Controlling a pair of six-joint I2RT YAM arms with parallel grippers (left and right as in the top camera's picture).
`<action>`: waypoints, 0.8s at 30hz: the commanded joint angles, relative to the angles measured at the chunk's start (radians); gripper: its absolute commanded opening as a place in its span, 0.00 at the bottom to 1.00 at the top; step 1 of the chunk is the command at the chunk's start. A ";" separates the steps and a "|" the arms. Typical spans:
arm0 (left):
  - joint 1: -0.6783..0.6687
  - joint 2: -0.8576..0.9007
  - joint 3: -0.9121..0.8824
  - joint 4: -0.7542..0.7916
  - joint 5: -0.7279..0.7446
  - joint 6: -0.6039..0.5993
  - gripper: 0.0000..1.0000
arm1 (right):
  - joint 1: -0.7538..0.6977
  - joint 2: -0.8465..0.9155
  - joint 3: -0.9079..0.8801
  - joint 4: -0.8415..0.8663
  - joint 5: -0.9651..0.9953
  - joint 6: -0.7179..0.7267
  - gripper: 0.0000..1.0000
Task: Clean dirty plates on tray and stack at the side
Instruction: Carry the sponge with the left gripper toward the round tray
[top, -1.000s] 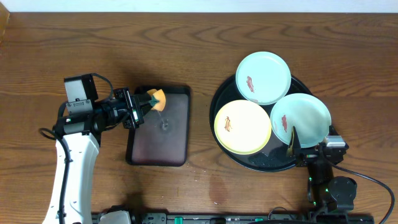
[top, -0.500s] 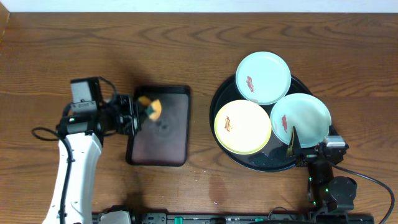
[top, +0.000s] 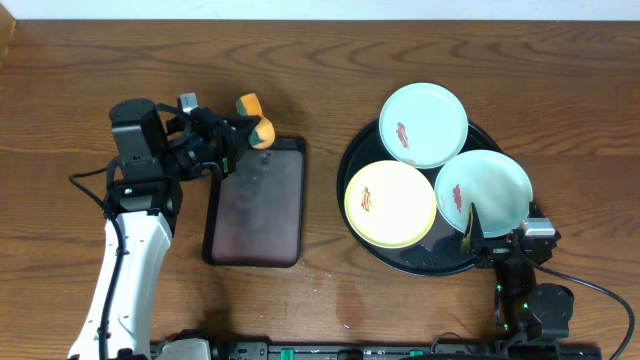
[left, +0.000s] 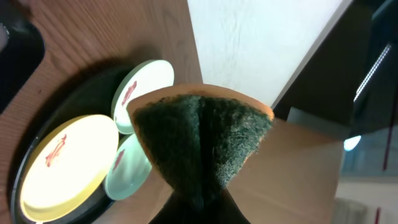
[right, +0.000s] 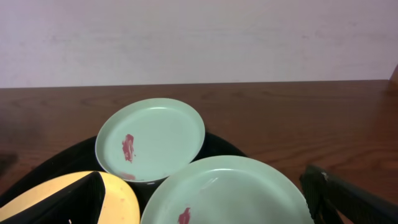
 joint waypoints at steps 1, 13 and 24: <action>-0.005 0.000 0.007 -0.085 -0.029 0.248 0.08 | -0.002 -0.005 -0.001 -0.004 0.002 -0.015 0.99; -0.041 0.083 0.007 -0.349 0.125 -0.246 0.07 | -0.002 -0.005 -0.002 -0.004 0.002 -0.015 0.99; -0.081 0.098 0.007 -0.412 -0.258 -0.025 0.08 | -0.002 -0.005 -0.001 -0.004 0.002 -0.015 0.99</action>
